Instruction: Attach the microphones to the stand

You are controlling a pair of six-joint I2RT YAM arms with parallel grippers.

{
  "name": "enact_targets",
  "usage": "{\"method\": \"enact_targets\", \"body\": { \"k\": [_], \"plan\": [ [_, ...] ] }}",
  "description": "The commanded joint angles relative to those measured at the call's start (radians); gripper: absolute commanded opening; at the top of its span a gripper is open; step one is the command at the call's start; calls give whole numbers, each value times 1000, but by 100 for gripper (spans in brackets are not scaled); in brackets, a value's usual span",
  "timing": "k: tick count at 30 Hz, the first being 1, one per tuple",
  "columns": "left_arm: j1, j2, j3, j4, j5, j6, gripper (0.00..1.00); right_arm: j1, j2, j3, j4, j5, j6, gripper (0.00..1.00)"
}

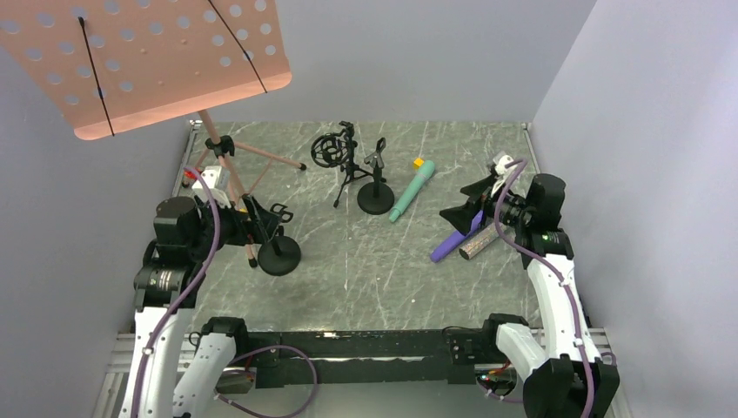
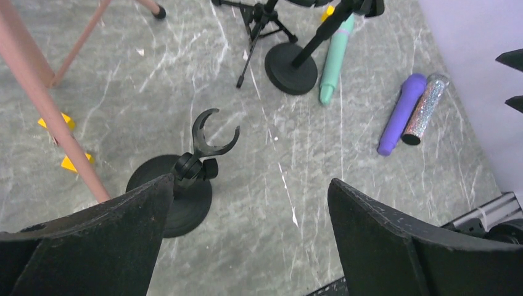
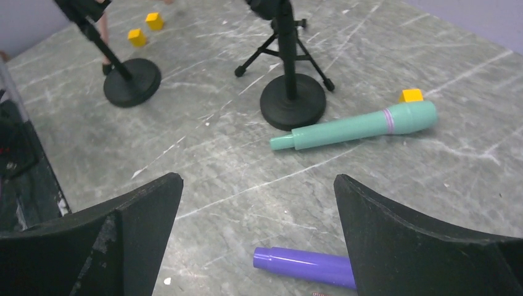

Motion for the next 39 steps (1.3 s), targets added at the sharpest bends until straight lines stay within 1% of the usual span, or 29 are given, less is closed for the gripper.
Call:
{"method": "enact_targets", "body": {
  "k": [1,4,11,14,17,19,22,26,30,37,39],
  "plan": [
    [-3,69,74,-115,31,38,99,0,16,17,-70,-159,-178,100],
    [-20,116,108,-152,11,67,98,0,15,10,-72,-199,-181,100],
    [-124,227,192,-222,-172,122,93,6,25,11,-91,-217,-193,100],
    [-152,320,245,-236,-242,148,86,8,27,3,-79,-214,-185,100],
    [-155,394,296,-252,-278,184,77,7,23,-3,-74,-205,-185,100],
    [-155,424,305,-243,-297,205,69,8,20,-5,-78,-196,-191,100],
    [-155,470,316,-242,-309,234,59,7,22,-7,-77,-198,-193,100],
    [-155,530,335,-229,-270,263,47,8,25,-10,-75,-202,-193,100],
    [-155,569,353,-204,-216,274,43,7,25,-9,-78,-202,-196,100],
    [-155,637,351,-184,-176,283,39,8,23,-5,-87,-201,-204,100],
    [-155,648,343,-179,-173,287,35,7,23,-4,-87,-203,-205,100]
  ]
}}
